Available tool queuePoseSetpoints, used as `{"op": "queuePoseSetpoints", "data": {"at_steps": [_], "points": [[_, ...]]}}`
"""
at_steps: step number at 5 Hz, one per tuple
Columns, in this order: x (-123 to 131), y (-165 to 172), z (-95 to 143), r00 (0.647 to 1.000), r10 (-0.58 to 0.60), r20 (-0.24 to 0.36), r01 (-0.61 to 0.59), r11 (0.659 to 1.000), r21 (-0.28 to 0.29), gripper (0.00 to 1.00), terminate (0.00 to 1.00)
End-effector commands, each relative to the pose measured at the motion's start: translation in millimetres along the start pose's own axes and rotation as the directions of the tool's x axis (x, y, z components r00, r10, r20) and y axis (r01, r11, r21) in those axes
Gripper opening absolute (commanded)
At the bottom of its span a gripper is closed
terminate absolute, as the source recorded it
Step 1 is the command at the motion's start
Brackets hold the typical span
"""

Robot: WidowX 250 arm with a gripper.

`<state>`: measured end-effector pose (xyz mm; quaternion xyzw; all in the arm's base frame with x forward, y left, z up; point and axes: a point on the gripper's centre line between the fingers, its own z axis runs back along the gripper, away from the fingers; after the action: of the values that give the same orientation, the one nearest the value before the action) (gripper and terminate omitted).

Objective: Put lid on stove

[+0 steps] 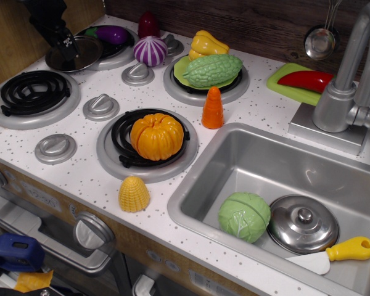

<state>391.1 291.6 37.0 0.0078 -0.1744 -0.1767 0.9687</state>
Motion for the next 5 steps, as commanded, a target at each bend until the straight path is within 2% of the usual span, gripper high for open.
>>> {"op": "queuePoseSetpoints", "data": {"at_steps": [1,4,5], "points": [[23.5,13.8,21.5,0.997,-0.064,0.050,0.062,0.997,0.048,1.00,0.00],[34.8,20.4,9.8,0.993,-0.087,0.080,0.087,0.996,0.011,1.00,0.00],[34.6,17.5,8.4,0.994,-0.068,0.082,0.068,0.998,0.005,0.00,0.00]]}}
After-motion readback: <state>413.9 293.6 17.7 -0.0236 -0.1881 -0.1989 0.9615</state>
